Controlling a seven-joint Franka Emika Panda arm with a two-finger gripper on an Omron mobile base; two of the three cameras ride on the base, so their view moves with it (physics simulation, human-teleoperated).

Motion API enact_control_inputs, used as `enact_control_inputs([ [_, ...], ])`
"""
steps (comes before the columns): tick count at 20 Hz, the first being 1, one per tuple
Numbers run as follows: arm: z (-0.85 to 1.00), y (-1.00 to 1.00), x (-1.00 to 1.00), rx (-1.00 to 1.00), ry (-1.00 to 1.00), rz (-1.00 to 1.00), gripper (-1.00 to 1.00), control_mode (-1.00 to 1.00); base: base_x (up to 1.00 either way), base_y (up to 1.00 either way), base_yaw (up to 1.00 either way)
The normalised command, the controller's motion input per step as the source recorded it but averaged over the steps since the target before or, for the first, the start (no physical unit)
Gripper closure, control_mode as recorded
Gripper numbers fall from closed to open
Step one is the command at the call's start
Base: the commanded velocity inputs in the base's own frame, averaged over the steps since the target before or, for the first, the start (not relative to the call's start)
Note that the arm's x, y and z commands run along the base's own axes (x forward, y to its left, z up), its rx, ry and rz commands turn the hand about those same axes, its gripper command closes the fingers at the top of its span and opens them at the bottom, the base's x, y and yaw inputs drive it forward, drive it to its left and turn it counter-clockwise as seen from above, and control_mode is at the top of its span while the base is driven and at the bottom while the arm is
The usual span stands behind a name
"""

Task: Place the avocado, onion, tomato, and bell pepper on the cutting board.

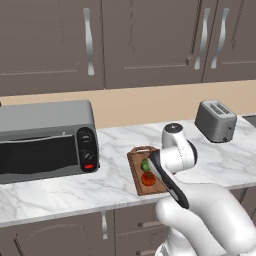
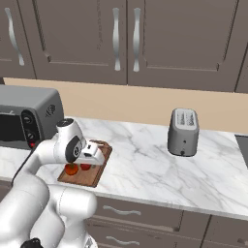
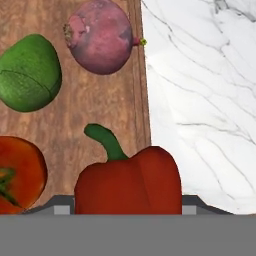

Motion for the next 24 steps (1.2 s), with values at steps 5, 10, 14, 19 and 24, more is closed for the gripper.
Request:
enact_control_inputs([
  [5, -0.58, 0.00, 0.00, 0.00, -0.18, 0.00, 1.00, -1.00, 0.00, 0.00, 0.00],
  [10, -0.54, -0.01, -0.05, 0.01, -0.13, 0.00, 1.00, -1.00, 0.00, 0.00, 0.00],
  [14, -0.37, -0.11, -0.38, 0.06, -0.07, 0.00, 1.00, -1.00, 0.00, 0.00, 0.00],
  [19, -0.37, -0.11, -0.32, 0.04, -0.02, 0.00, 1.00, -1.00, 0.00, 0.00, 0.00],
  [24, -0.44, -0.04, -0.11, 0.01, -0.01, 0.00, 1.00, -1.00, 0.00, 0.00, 0.00],
])
